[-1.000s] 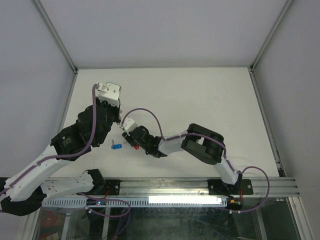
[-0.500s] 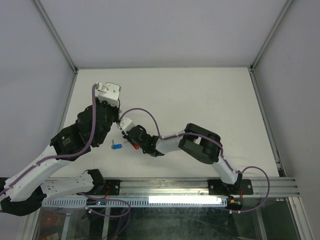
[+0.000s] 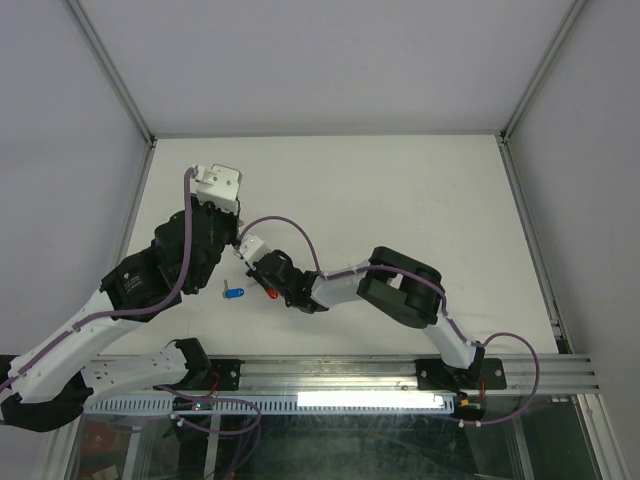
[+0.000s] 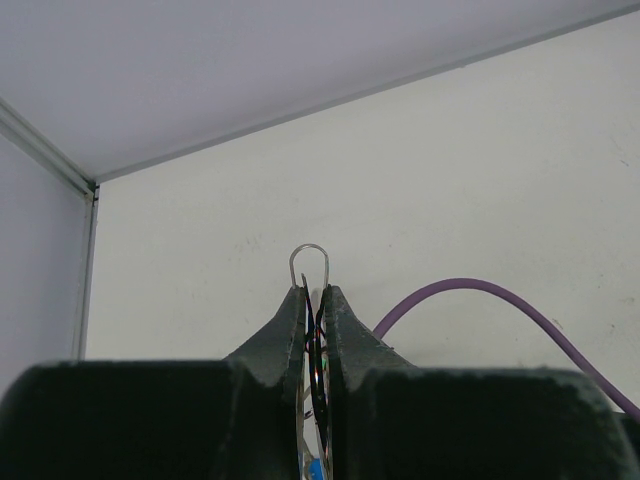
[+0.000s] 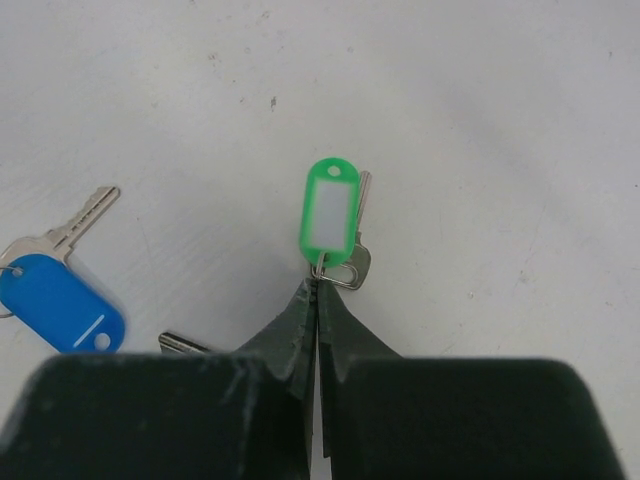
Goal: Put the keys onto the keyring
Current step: Pick up the key from the center of the board.
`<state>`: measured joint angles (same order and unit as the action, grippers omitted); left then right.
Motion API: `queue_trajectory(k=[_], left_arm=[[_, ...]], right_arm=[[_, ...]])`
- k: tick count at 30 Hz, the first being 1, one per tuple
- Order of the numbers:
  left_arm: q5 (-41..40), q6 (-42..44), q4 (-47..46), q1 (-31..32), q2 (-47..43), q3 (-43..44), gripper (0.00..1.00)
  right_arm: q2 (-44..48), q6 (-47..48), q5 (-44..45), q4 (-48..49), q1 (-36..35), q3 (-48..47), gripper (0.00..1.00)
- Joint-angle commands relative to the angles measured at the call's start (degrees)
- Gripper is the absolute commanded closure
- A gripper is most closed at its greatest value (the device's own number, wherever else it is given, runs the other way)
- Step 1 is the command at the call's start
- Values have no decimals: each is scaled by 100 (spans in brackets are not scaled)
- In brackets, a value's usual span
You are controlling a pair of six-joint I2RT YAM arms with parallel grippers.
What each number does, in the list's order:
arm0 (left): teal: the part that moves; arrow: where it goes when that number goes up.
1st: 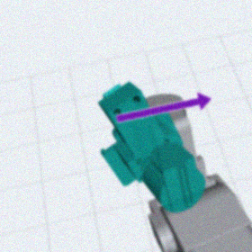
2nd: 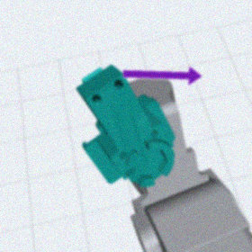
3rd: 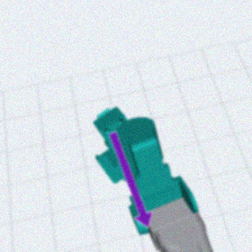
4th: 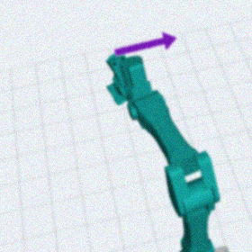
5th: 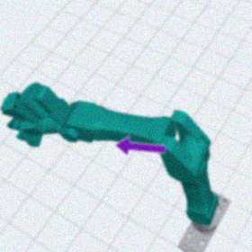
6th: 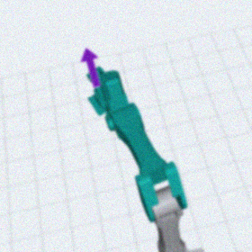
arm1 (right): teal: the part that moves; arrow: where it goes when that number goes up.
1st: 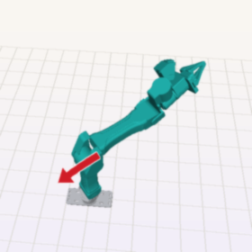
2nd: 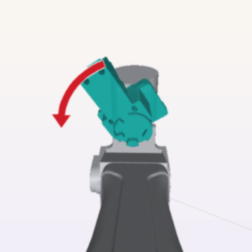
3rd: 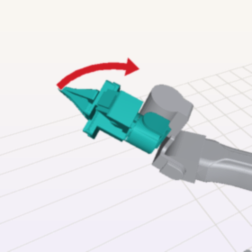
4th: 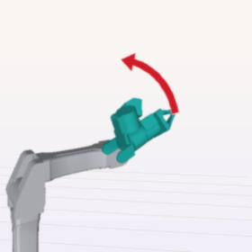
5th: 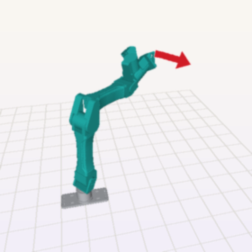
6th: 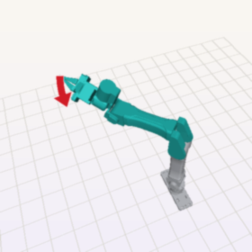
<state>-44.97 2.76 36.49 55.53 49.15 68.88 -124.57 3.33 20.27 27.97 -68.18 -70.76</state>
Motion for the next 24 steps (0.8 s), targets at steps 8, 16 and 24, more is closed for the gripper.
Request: queue_trajectory(k=[8, 16, 24], left_arm=[[-67, 146, -145, 20, -196, 70, 100], [235, 205, -192, 24, -259, -45, 100], [992, 856, -733, 20, -247, -351, 100]], right_arm=[[1182, -323, -502, 217, 193, 797, 100], [2219, -965, -1951, -608, 740, 1313, 100], [4218, -1552, -3296, -1481, 1628, 2355, 100]])
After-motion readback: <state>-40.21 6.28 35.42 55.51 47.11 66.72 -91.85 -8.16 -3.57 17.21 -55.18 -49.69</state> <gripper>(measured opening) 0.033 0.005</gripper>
